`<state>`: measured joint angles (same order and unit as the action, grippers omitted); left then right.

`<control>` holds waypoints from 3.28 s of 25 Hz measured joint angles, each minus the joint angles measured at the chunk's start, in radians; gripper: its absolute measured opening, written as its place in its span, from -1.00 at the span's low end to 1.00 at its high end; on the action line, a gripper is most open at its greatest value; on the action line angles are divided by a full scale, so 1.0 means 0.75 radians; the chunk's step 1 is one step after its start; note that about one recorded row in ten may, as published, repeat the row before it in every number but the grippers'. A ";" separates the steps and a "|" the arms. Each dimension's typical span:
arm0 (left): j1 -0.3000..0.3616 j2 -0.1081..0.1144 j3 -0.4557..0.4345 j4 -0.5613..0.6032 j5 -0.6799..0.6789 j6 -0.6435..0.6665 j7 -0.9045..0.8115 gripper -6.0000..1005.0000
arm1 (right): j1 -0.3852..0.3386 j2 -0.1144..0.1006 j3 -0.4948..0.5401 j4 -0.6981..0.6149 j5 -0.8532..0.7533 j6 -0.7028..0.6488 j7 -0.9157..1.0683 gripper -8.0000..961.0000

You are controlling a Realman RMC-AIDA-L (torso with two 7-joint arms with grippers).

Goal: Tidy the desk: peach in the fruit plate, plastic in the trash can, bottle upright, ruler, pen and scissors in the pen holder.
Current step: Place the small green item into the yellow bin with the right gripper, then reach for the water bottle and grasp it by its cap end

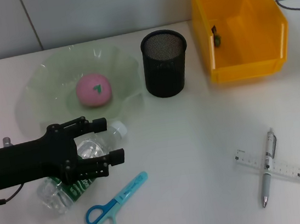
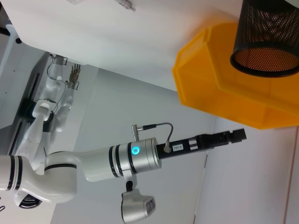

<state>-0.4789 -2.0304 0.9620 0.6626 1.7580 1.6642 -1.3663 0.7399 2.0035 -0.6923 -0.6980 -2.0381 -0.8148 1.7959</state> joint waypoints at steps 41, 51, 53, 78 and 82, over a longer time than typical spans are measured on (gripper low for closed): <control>0.003 -0.003 -0.017 0.000 0.000 0.013 -0.005 0.72 | -0.157 -0.145 -0.007 -0.083 0.044 -1.469 -0.232 0.59; -0.005 0.012 -0.017 0.000 0.004 0.031 -0.031 0.72 | -0.120 -0.134 -0.112 -0.101 -0.162 -1.458 -0.298 0.58; -0.004 0.014 -0.017 0.000 0.004 0.031 -0.031 0.72 | -0.113 -0.131 -0.121 -0.107 -0.211 -1.457 -0.322 0.58; -0.387 -0.002 0.002 0.333 0.509 -0.008 -0.757 0.72 | -0.045 -0.120 -0.171 -0.124 -0.383 -1.318 -0.399 0.58; -0.470 -0.040 0.022 0.407 0.709 -0.005 -0.860 0.72 | -0.036 -0.123 -0.171 -0.123 -0.386 -1.314 -0.392 0.58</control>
<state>-0.8311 -2.0605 0.9785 0.9677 2.2897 1.6602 -2.0114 0.7131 1.9113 -0.8206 -0.7907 -2.3279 -1.8000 1.5020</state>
